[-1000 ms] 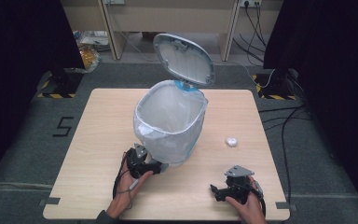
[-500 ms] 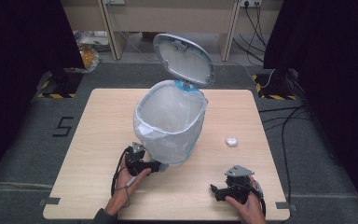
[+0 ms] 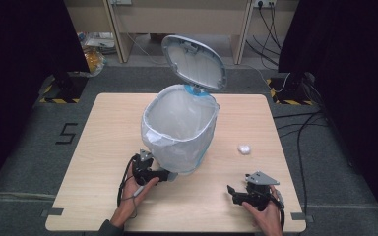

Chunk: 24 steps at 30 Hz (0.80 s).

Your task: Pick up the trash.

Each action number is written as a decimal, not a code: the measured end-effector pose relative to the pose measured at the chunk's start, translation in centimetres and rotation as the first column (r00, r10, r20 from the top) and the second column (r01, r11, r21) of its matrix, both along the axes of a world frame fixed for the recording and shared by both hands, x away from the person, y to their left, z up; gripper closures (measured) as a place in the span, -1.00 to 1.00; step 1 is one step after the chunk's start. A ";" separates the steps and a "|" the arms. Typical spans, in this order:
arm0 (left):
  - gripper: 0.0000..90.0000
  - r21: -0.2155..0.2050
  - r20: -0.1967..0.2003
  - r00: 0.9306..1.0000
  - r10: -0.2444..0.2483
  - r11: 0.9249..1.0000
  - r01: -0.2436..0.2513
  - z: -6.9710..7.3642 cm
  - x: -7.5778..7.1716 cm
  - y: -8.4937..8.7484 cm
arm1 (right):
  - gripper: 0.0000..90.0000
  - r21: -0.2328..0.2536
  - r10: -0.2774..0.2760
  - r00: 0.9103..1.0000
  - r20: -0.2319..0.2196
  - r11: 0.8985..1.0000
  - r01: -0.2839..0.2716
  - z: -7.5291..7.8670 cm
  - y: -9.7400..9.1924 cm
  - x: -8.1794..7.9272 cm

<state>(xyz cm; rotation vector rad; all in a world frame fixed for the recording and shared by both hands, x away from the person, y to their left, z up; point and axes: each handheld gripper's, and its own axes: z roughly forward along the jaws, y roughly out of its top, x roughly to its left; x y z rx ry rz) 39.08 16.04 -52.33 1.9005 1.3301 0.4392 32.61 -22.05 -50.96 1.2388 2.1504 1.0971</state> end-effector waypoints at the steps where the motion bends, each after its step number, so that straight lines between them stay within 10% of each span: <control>1: -1.00 0.000 0.000 1.000 0.000 1.000 0.000 0.0 0.0 0.0 | -0.65 0.010 -0.017 1.000 0.019 1.000 0.017 0.3 -0.3 0.3; 12: -1.00 0.000 0.000 1.000 -0.002 1.000 0.002 0.0 0.0 0.0 | -0.41 -0.012 -0.156 0.981 0.118 0.987 0.159 2.6 -1.9 5.4; 24: -1.00 -0.001 0.000 1.000 -0.003 1.000 0.003 0.0 0.0 0.0 | -0.16 -0.015 -0.202 0.977 0.075 0.979 0.203 1.4 -2.2 10.4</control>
